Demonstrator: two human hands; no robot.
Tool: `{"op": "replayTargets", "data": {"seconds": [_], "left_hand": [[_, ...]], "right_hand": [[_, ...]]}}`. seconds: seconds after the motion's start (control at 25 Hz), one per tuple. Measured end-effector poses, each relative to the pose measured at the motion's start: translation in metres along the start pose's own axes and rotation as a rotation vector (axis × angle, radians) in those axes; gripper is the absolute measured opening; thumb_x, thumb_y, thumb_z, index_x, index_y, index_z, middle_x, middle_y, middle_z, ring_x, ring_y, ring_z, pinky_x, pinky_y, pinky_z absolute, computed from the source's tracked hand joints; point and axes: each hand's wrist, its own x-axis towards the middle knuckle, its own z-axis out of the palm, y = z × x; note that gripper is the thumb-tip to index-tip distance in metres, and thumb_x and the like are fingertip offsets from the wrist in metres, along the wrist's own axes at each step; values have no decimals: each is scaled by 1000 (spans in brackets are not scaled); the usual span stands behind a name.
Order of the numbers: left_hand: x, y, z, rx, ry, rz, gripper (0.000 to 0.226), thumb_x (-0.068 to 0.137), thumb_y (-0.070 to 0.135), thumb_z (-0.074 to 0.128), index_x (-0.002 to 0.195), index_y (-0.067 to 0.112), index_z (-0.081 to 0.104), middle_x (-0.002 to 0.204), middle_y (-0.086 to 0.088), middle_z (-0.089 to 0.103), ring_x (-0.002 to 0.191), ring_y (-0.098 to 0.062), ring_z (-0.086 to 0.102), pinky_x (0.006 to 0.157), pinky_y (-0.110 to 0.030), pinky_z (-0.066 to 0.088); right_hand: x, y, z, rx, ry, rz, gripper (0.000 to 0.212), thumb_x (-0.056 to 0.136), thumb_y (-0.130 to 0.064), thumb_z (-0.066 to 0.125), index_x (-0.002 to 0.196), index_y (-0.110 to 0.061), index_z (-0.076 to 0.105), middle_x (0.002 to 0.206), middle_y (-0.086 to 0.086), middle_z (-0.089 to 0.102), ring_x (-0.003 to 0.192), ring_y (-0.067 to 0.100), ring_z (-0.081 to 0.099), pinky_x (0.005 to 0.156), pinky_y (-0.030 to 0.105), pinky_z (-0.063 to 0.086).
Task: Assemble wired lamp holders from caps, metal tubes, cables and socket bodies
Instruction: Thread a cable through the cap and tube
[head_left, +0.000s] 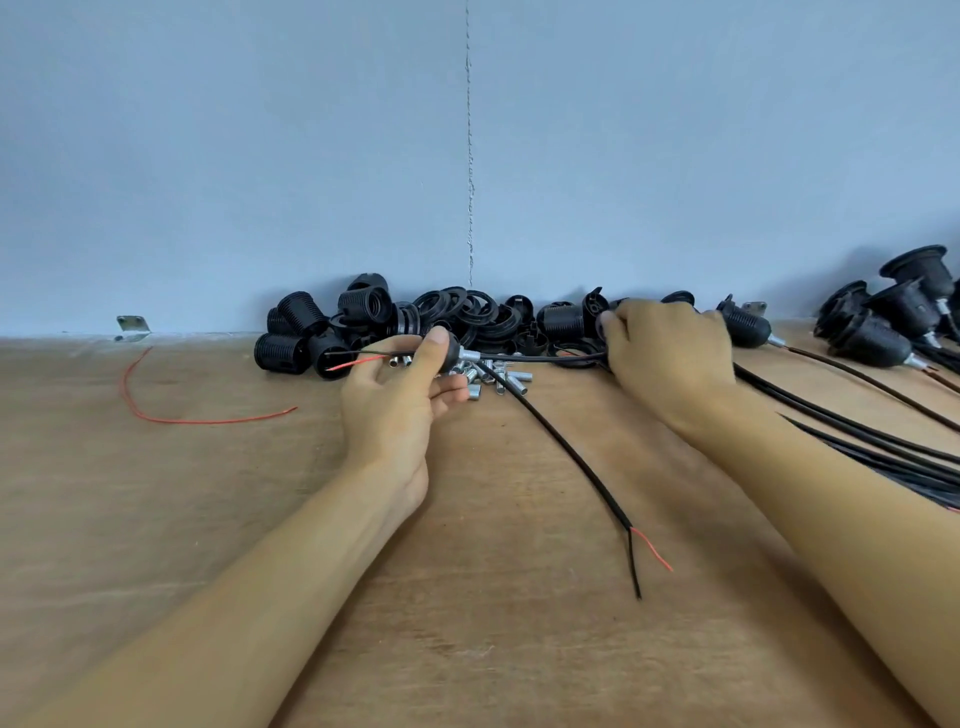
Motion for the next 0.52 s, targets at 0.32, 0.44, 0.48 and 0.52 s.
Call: {"op": "replayTargets", "data": {"seconds": [0.32, 0.44, 0.48, 0.52], "left_hand": [[-23, -12, 14, 25, -196, -112, 33, 90, 4, 74, 119, 7, 59, 87, -9, 79, 90, -25, 77, 76, -27, 62], [-22, -15, 13, 79, -246, -111, 26, 90, 1, 73, 114, -7, 66, 88, -12, 77, 91, -22, 76, 79, -31, 62], [-22, -15, 12, 105, -238, -109, 26, 89, 1, 74, 112, -7, 67, 84, -9, 77, 87, -21, 76, 78, -31, 63], [-20, -14, 11, 132, -221, -106, 25, 88, 2, 75, 111, -4, 67, 80, -5, 76, 84, -21, 76, 76, -31, 63]], "right_hand": [[-24, -42, 2, 669, -49, -146, 48, 103, -43, 44, 71, -11, 61, 62, 2, 62, 66, 25, 59, 65, 40, 47], [-34, -56, 10, 747, -88, -120, 52, 103, -49, 38, 74, -12, 62, 66, 1, 64, 71, 26, 60, 67, 42, 49], [-34, -52, 11, 678, -83, -102, 55, 102, -53, 35, 73, -14, 61, 67, 0, 64, 73, 27, 60, 66, 40, 47], [-33, -47, 11, 582, -83, -79, 56, 102, -56, 32, 73, -17, 60, 69, -1, 64, 76, 28, 60, 67, 38, 45]]}}
